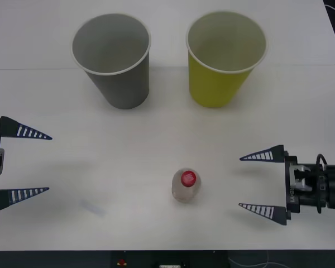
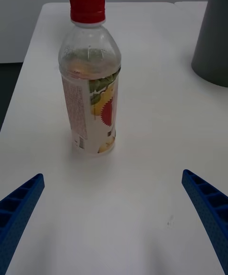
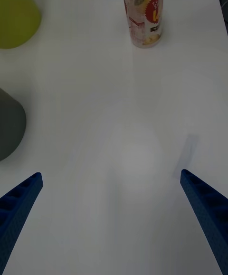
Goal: Put the can into the green bin and the plastic bottle into the gray bin
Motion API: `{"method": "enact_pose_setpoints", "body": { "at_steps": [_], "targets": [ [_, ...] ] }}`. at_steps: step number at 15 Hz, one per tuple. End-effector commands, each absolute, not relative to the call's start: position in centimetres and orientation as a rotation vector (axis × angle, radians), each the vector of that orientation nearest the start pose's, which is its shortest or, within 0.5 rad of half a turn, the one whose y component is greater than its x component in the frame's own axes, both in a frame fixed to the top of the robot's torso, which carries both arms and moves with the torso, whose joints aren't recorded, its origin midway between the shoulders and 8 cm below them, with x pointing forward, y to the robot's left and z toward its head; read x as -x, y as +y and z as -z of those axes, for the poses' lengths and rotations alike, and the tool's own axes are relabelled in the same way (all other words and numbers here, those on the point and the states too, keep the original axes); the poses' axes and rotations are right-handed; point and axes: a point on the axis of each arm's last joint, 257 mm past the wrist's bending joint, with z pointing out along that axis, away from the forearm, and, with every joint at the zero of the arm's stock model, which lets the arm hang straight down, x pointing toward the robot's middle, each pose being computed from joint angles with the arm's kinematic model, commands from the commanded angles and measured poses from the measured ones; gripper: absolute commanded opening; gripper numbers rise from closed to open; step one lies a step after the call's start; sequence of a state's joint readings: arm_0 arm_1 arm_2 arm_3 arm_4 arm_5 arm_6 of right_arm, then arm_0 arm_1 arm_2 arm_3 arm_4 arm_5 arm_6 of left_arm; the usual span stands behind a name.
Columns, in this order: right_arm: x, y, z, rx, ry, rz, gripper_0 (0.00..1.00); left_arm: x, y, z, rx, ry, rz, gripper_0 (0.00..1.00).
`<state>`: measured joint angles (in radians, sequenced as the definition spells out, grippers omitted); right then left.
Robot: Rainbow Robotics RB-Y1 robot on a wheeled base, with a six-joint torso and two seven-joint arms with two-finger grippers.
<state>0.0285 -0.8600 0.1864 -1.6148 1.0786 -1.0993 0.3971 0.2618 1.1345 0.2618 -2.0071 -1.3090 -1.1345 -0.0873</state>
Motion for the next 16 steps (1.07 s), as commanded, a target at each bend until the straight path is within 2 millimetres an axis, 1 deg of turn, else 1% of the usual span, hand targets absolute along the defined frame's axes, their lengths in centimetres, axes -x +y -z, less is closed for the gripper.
{"method": "enact_pose_setpoints", "body": {
  "at_steps": [1, 6, 10, 13, 16],
  "targets": [
    [-35.0, -16.6, 26.1, 1.463, 1.295, -0.58, 1.0, -34.1, 28.6, 16.7, -1.762, 1.444, 0.118, 1.0],
    [-35.3, -13.3, 27.4, 1.423, 1.268, -0.642, 1.0, -34.1, 28.6, 16.7, -1.762, 1.444, 0.118, 1.0],
    [-35.6, -10.2, 28.7, 1.379, 1.254, -0.7, 1.0, -34.1, 28.6, 16.7, -1.762, 1.444, 0.118, 1.0],
    [-35.6, -7.8, 29.3, 1.353, 1.234, -0.74, 1.0, -34.1, 28.6, 16.7, -1.762, 1.444, 0.118, 1.0],
    [-35.5, -6.2, 29.4, 1.345, 1.214, -0.755, 1.0, -34.1, 28.6, 16.7, -1.762, 1.444, 0.118, 1.0]
  ]
}}
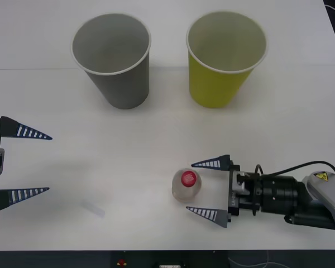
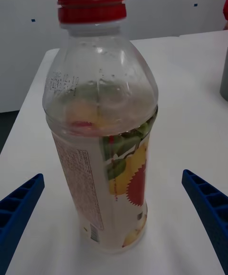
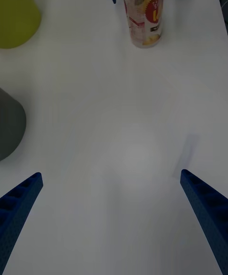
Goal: Put the can into the green bin and the plastic bottle into the gray bin
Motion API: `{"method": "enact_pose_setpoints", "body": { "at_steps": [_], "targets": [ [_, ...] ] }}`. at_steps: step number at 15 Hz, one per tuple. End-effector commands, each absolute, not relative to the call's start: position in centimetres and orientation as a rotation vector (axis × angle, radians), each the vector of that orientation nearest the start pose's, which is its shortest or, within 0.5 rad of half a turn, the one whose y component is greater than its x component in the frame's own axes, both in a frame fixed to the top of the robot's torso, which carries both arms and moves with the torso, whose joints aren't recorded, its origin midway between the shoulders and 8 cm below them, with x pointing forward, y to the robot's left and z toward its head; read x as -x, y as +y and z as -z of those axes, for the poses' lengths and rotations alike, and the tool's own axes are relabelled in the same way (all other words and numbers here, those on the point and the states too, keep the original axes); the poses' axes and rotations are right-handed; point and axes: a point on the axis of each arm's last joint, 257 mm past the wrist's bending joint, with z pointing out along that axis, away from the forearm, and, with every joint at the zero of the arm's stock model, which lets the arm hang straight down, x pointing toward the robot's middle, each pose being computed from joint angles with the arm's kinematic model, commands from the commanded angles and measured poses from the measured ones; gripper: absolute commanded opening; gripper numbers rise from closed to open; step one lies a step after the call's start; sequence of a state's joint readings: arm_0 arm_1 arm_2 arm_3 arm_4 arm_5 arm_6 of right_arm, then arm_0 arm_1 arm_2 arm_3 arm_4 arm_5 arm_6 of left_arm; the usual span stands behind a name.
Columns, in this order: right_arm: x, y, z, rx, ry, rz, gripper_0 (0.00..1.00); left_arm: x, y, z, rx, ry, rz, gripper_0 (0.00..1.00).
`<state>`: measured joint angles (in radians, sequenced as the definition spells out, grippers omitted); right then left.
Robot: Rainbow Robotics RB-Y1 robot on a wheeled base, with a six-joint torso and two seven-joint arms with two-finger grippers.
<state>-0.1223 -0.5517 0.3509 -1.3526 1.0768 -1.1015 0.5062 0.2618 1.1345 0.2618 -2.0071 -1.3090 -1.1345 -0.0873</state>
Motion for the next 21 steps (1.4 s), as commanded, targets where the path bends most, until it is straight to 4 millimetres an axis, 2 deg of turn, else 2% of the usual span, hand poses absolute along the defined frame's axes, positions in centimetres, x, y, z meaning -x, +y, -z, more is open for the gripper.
{"method": "enact_pose_setpoints", "body": {
  "at_steps": [1, 7, 8, 9, 10, 11, 16, 21],
  "targets": [
    [-35.4, -5.7, 29.4, 1.341, 1.208, -0.76, 1.0, -34.1, 28.6, 16.7, -1.762, 1.444, 0.118, 1.0],
    [-35.1, -4.4, 29.5, 1.339, 1.191, -0.759, 1.0, -34.1, 28.6, 16.7, -1.762, 1.444, 0.118, 1.0],
    [-35.1, -4.4, 29.6, 1.343, 1.188, -0.755, 0.77, -34.1, 28.6, 16.7, -1.762, 1.444, 0.118, 1.0],
    [-35.1, -4.5, 29.6, 1.341, 1.192, -0.754, 0.25, -34.1, 28.6, 16.7, -1.762, 1.444, 0.118, 1.0],
    [-35.1, -4.4, 29.6, 1.34, 1.191, -0.755, 0.04, -34.1, 28.6, 16.7, -1.762, 1.444, 0.118, 1.0],
    [-35.1, -4.3, 29.5, 1.342, 1.187, -0.755, 0.0, -34.1, 28.6, 16.7, -1.762, 1.444, 0.118, 1.0],
    [-35.4, -4.2, 29.2, 1.349, 1.177, -0.751, 0.0, -34.1, 28.6, 16.7, -1.762, 1.444, 0.118, 1.0],
    [-35.8, -5.1, 28.3, 1.394, 1.172, -0.763, 0.0, -34.1, 28.6, 16.7, -1.762, 1.444, 0.118, 1.0]
  ]
}}
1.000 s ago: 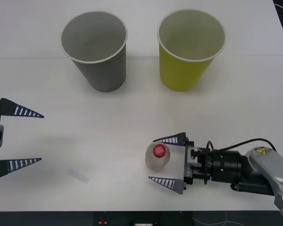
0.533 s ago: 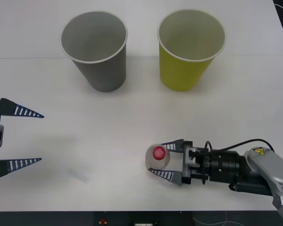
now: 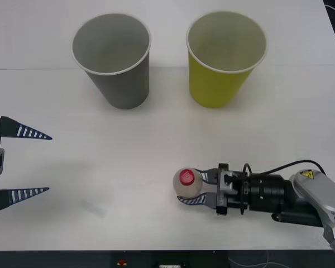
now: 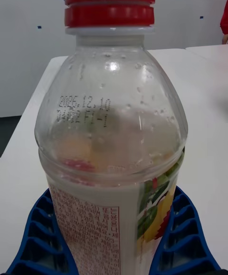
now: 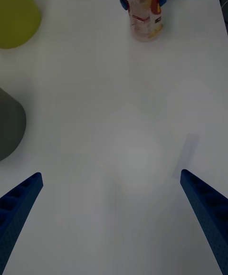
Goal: Put the can into the green bin and the plastic bottle into the gray bin
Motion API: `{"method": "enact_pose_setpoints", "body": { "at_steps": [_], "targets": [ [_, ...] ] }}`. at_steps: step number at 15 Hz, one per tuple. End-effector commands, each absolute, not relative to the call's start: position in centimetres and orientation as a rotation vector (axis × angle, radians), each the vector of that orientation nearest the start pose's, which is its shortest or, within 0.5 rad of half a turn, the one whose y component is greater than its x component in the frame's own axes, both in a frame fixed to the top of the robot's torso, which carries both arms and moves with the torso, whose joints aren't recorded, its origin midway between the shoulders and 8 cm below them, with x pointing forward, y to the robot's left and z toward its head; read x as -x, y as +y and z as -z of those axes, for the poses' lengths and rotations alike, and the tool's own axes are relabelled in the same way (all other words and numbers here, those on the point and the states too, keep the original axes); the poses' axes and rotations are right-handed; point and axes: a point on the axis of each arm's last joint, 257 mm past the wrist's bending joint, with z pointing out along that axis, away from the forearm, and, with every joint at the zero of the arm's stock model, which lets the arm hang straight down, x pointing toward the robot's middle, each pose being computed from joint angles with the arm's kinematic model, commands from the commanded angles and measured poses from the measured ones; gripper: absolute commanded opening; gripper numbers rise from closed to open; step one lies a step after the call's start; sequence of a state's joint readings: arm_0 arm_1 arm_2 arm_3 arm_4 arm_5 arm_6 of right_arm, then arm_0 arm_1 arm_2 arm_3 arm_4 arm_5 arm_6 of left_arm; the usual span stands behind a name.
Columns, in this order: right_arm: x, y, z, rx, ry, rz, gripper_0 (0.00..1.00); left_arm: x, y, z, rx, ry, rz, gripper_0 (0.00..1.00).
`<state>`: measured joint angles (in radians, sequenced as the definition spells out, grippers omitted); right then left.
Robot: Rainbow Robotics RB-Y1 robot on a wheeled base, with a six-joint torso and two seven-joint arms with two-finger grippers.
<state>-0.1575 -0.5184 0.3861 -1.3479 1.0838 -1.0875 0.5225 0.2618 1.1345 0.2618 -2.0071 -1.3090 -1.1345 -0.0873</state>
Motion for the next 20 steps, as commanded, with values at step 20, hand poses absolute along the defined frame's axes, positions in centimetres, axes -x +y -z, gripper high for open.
{"method": "enact_pose_setpoints", "body": {
  "at_steps": [20],
  "targets": [
    [-35.7, -8.9, 14.4, 1.175, 1.702, -0.839, 0.0, -34.1, 28.6, 16.7, -1.762, 1.444, 0.118, 1.0]
  ]
}}
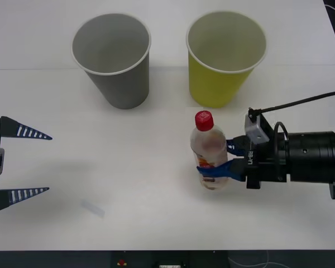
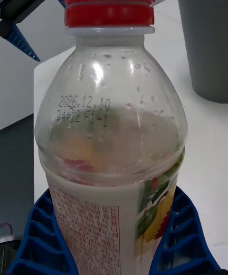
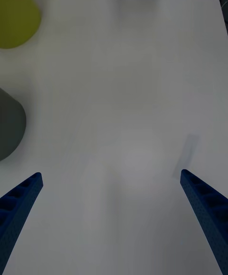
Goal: Put the can into the green bin and the plastic bottle into the gray bin
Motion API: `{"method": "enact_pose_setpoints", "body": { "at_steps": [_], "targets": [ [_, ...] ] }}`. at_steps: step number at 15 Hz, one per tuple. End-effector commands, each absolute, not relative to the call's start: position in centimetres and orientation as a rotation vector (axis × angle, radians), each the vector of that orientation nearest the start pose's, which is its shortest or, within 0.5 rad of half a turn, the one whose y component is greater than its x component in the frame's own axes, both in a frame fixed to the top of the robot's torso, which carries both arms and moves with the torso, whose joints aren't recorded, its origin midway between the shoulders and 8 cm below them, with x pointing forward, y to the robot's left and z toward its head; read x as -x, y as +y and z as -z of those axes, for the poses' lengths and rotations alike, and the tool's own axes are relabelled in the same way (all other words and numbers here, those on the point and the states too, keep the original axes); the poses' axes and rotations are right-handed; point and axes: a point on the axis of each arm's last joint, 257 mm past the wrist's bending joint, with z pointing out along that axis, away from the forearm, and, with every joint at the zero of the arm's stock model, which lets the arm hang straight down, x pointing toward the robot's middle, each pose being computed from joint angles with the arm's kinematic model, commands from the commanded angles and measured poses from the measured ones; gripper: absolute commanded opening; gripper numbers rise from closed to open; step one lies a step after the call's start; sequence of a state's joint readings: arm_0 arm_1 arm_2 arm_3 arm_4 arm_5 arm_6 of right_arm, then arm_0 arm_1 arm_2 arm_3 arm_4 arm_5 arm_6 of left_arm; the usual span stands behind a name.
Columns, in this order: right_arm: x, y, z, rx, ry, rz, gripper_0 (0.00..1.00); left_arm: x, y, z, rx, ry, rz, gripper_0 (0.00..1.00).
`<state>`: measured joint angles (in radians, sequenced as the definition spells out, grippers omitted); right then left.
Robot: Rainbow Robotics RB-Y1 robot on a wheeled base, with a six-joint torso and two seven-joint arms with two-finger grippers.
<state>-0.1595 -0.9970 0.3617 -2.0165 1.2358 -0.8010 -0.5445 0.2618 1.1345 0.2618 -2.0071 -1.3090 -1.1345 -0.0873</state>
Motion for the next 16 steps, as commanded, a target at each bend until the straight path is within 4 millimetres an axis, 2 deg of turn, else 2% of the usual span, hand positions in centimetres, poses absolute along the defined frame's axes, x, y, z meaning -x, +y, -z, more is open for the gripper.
{"method": "enact_pose_setpoints", "body": {
  "at_steps": [1, 5, 7, 11, 13, 16],
  "targets": [
    [-35.8, -9.1, 13.5, 1.154, 1.728, -0.838, 0.0, -34.1, 28.6, 16.7, -1.762, 1.444, 0.118, 1.0],
    [-35.2, -10.9, 9.4, 1.101, 1.898, -0.782, 0.0, -34.1, 28.6, 16.7, -1.762, 1.444, 0.118, 1.0],
    [-35.0, -11.0, 7.6, 1.082, 1.942, -0.772, 0.0, -34.1, 28.6, 16.7, -1.762, 1.444, 0.118, 1.0],
    [-36.5, -10.4, 3.7, 1.141, 1.926, -0.675, 0.0, -34.1, 28.6, 16.7, -1.762, 1.444, 0.118, 1.0],
    [-37.2, -10.3, 2.4, 1.178, 1.911, -0.633, 0.0, -34.1, 28.6, 16.7, -1.762, 1.444, 0.118, 1.0],
    [-39.1, -8.7, 0.4, 1.265, 1.884, -0.554, 0.0, -34.1, 28.6, 16.7, -1.762, 1.444, 0.118, 1.0]
  ]
}}
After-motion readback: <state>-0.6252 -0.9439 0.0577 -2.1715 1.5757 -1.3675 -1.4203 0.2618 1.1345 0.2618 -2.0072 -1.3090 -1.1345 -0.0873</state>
